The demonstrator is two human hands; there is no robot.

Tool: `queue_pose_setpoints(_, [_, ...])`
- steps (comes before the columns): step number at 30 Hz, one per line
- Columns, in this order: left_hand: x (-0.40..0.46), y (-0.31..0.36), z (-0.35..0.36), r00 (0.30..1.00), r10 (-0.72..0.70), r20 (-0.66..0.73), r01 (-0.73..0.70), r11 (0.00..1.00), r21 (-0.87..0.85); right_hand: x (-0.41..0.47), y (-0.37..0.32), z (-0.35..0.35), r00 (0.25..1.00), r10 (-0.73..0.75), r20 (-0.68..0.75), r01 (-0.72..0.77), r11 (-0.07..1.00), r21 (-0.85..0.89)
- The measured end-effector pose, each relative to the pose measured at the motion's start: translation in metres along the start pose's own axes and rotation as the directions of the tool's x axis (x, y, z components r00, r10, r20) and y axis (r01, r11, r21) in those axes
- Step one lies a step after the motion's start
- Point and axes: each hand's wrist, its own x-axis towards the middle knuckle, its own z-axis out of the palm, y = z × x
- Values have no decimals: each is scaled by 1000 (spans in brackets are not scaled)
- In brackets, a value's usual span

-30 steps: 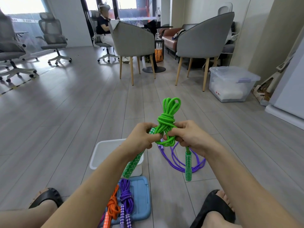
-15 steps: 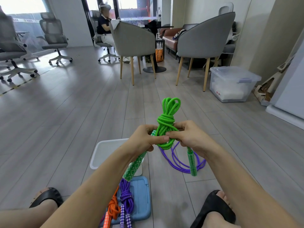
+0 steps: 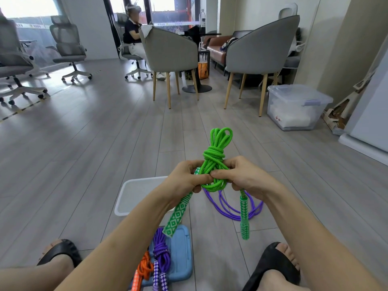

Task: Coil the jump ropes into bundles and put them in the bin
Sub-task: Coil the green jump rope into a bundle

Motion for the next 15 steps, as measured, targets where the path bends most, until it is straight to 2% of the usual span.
queue_pose_setpoints(6, [2, -2, -1, 999, -33, -18, 33, 999, 15, 4, 4, -2, 996, 95, 1, -94, 993, -74])
queue_pose_setpoints(12, [0, -6, -3, 998, -61, 15, 62, 995, -72, 4, 6, 4, 998, 67, 16, -67, 998, 9])
queue_pose_setpoints(15, [2, -7, -6, 1000, -18, -16, 18, 1000, 15, 4, 4, 0, 998, 68, -6, -68, 997, -20])
